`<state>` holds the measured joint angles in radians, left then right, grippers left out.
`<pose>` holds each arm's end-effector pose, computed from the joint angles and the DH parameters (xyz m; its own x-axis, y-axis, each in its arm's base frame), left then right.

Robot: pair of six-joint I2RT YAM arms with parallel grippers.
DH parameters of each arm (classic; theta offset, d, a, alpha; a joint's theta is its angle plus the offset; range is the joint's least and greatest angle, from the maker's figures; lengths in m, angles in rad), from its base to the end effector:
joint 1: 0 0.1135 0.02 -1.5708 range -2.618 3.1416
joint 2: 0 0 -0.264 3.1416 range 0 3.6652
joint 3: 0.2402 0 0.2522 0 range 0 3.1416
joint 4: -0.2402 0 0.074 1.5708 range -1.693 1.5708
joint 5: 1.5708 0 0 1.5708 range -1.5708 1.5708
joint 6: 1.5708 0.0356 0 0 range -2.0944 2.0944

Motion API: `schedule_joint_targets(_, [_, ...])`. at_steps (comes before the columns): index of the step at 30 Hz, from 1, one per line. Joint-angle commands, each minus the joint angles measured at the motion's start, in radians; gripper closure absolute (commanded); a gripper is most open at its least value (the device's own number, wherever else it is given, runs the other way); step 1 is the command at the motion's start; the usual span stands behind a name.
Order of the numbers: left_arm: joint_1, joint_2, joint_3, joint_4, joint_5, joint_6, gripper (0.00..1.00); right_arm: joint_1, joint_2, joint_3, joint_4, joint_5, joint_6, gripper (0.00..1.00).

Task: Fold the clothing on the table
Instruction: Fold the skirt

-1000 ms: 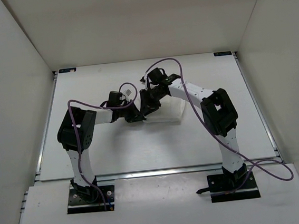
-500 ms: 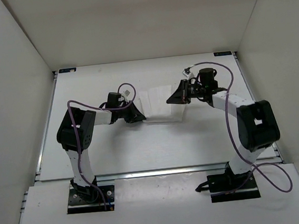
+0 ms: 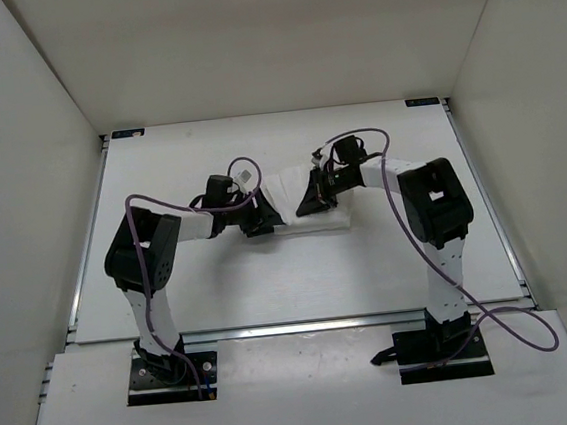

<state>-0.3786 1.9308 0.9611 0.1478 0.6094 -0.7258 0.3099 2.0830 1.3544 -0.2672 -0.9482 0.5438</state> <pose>0.3374 -0.1562 0.1169 -0.9506 -0.2076 -0.2310 0.0458 0.6418 -0.7655 0.3946 0.1567 0.1458 -0.9936 -0.0014 -0.1127 -0.0987 0.4924 0.8648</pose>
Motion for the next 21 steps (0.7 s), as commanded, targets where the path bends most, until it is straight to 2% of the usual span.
schedule_joint_targets(1, [0.007,-0.084,-0.053,0.004,-0.013,0.005,0.32,0.014,0.003,0.074,-0.104,0.022,-0.067,1.0])
schedule_joint_targets(2, [0.01,-0.107,-0.065,0.003,-0.017,0.008,0.26,0.015,-0.003,0.101,-0.125,0.02,-0.071,1.0])
schedule_joint_targets(6, [0.046,-0.214,-0.157,0.012,-0.036,0.012,0.2,0.021,-0.092,0.143,-0.162,0.012,-0.074,0.99])
schedule_joint_targets(7, [0.061,-0.245,-0.195,0.019,-0.021,0.011,0.14,0.017,-0.142,0.138,-0.164,0.026,-0.071,1.0])
schedule_joint_targets(8, [0.085,-0.263,-0.209,0.022,-0.014,0.012,0.01,0.02,-0.19,0.121,-0.17,0.044,-0.068,0.98])
schedule_joint_targets(12, [0.147,-0.404,-0.295,-0.039,0.029,0.066,0.01,-0.035,-0.368,-0.003,-0.145,0.114,-0.085,0.93])
schedule_joint_targets(15, [0.17,-0.501,-0.283,-0.184,0.015,0.149,0.01,-0.1,-0.507,-0.108,-0.159,0.212,-0.122,0.88])
schedule_joint_targets(17, [0.165,-0.541,-0.246,-0.31,-0.012,0.192,0.01,-0.136,-0.547,-0.165,-0.193,0.236,-0.152,0.88])
schedule_joint_targets(21, [0.15,-0.602,-0.237,-0.392,-0.065,0.243,0.01,-0.175,-0.575,-0.199,-0.247,0.3,-0.22,0.85])
